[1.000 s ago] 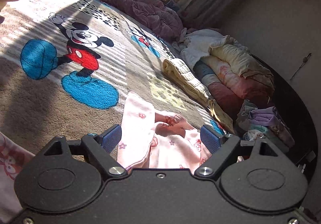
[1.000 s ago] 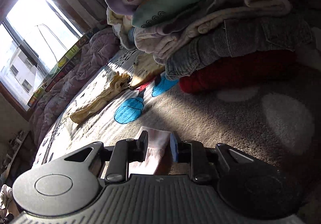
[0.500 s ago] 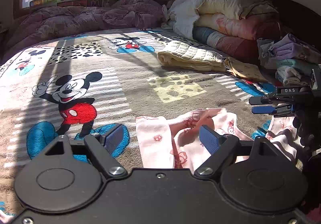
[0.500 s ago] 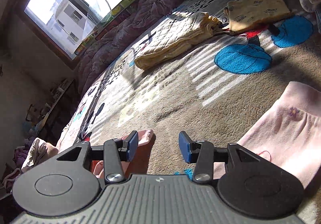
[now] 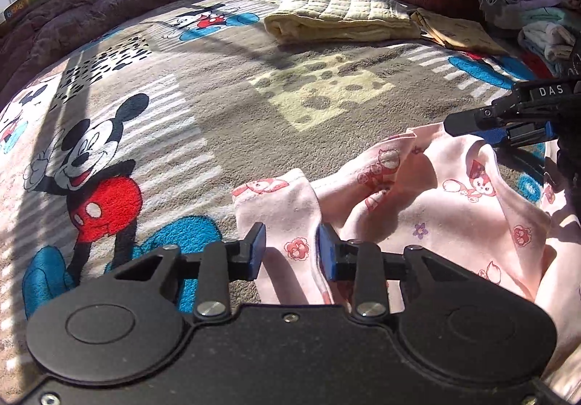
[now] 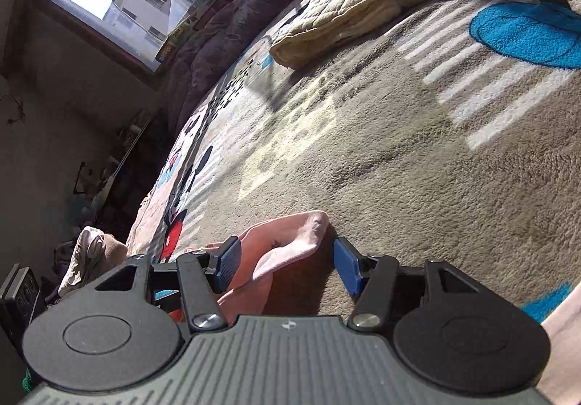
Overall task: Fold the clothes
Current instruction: 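Pinch the garment edge with the left gripper while the right gripper holds the sleeve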
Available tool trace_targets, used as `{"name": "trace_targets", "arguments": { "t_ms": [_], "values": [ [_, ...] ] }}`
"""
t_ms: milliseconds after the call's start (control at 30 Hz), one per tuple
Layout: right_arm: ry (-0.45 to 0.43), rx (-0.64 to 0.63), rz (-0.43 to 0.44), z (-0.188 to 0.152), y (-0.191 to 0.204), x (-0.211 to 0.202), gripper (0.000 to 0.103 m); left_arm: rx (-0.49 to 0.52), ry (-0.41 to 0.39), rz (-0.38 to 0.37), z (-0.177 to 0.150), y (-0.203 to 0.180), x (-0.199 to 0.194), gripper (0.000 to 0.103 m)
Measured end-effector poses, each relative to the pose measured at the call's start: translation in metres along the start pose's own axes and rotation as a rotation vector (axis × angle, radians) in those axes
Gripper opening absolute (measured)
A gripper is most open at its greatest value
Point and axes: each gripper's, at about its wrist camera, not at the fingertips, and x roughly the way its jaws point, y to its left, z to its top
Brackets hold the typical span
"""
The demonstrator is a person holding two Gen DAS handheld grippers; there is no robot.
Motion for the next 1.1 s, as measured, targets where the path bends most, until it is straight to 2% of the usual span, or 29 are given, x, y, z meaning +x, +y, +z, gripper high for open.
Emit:
{"name": "trace_targets", "arguments": {
  "t_ms": [67, 133, 167, 333, 467, 533, 567, 633, 667, 700, 867, 933, 1033, 1067, 1100],
  "values": [
    [0.003, -0.01, 0.011, 0.001, 0.0, 0.006, 0.046, -0.055, -0.013, -0.029, -0.006, 0.012, -0.005, 0.019],
    [0.009, -0.023, 0.018, 0.0, -0.001, 0.01, 0.026, -0.118, -0.028, -0.045, -0.013, 0.027, -0.009, 0.013],
    [0.007, -0.031, 0.02, 0.0, 0.0, 0.01, 0.024, -0.158, -0.034, -0.062, -0.017, 0.035, -0.01, 0.009],
    [-0.017, -0.051, 0.011, 0.0, 0.002, 0.004, 0.021, -0.371, -0.06, -0.119, -0.04, 0.078, -0.019, 0.007],
    [-0.02, 0.004, 0.004, 0.001, -0.009, 0.004, 0.022, -0.445, -0.045, -0.085, -0.055, 0.096, -0.025, 0.007],
    [-0.021, 0.028, 0.014, 0.0, -0.013, 0.004, 0.024, -0.479, -0.056, -0.113, -0.053, 0.102, -0.022, 0.007],
    [-0.021, 0.035, 0.018, 0.0, -0.014, 0.003, 0.025, -0.497, -0.062, -0.128, -0.052, 0.105, -0.02, 0.008],
    [-0.019, 0.052, 0.028, 0.0, -0.016, 0.004, 0.03, -0.531, -0.073, -0.158, -0.051, 0.111, -0.017, 0.022],
    [-0.018, 0.061, 0.033, 0.0, -0.016, 0.004, 0.031, -0.548, -0.079, -0.173, -0.05, 0.114, -0.016, 0.038],
    [-0.016, 0.063, 0.035, 0.0, -0.017, 0.004, 0.032, -0.565, -0.085, -0.187, -0.049, 0.117, -0.014, 0.046],
    [0.001, 0.055, 0.041, 0.004, -0.015, 0.011, 0.035, -0.633, -0.1, -0.249, -0.043, 0.128, -0.003, 0.045],
    [0.0, 0.048, 0.046, 0.006, -0.015, 0.013, 0.034, -0.603, -0.088, -0.236, -0.038, 0.125, 0.005, 0.04],
    [0.002, 0.026, 0.056, 0.01, -0.013, 0.016, 0.032, -0.562, -0.082, -0.228, -0.034, 0.125, 0.012, 0.024],
    [0.008, 0.012, 0.062, 0.011, -0.012, 0.017, 0.031, -0.55, -0.083, -0.228, -0.033, 0.126, 0.013, 0.009],
    [0.015, -0.001, 0.066, 0.012, -0.01, 0.017, 0.027, -0.537, -0.083, -0.227, -0.032, 0.127, 0.014, 0.003]
  ]
}}
